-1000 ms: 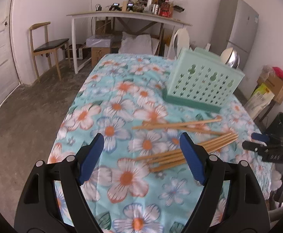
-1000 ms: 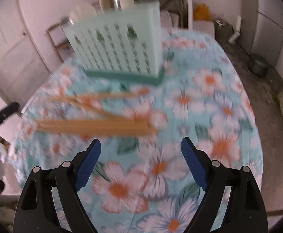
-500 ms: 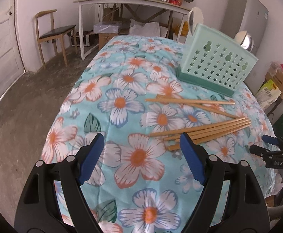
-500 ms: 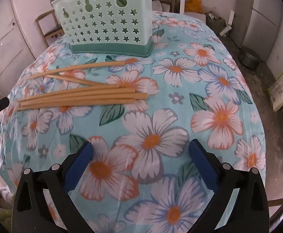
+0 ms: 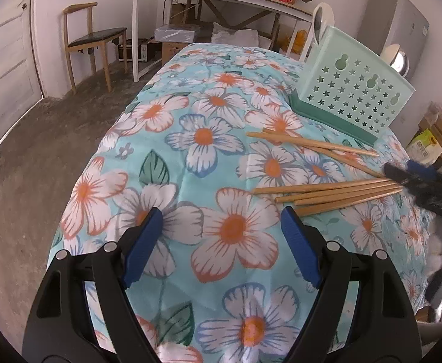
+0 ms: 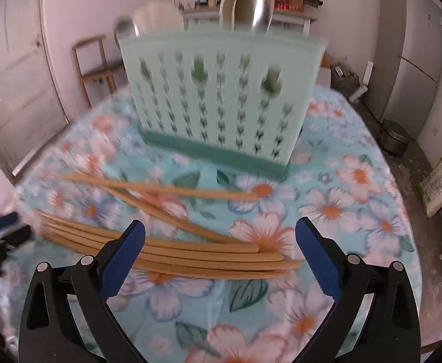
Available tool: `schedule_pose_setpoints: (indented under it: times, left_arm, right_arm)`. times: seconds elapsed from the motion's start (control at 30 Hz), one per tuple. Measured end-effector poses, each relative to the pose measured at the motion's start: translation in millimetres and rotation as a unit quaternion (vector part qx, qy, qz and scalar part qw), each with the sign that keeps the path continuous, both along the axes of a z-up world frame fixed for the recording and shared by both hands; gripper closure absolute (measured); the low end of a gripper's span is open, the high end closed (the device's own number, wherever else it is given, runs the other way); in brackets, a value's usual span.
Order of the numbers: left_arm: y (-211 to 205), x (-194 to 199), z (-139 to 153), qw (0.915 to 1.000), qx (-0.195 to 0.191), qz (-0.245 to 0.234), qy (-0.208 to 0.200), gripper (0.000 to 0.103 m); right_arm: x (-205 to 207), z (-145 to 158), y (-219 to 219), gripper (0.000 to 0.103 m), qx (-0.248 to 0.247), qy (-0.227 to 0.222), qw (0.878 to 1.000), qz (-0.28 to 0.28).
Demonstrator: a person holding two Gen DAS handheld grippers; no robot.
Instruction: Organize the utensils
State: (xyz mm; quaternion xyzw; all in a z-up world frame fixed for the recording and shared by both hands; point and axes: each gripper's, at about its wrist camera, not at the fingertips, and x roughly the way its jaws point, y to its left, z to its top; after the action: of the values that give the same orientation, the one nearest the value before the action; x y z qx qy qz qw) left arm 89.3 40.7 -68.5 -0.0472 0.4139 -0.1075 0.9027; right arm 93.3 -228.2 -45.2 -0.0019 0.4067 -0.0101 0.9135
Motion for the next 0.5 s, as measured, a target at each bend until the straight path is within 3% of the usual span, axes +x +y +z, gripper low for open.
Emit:
schedule_pose_setpoints:
  times: [0.07, 0.27, 0.37, 0.5]
  left_arm:
    - [1, -1, -1, 1.0, -0.002, 0.0, -0.001, 0.027]
    - [1, 1, -3, 1.0, -0.007, -0.006, -0.002, 0.024]
    - [2, 1, -3, 0.9999, -0.007, -0.008, -0.003, 0.023]
    - [0, 0, -3, 0.9999, -0.008, -0.008, -0.004, 0.023]
  right_arm:
    - [0, -14, -1, 0.007, 0.005, 0.021, 1.0, -0.002]
    - [-16, -14, -6, 0.007, 0.01, 0.047, 0.999, -0.005]
    - [-20, -9, -5, 0.007, 0.009, 0.048, 0.999, -0.003]
    - [-14, 6, -4, 0.007, 0.004, 0.015, 1.0, 0.0]
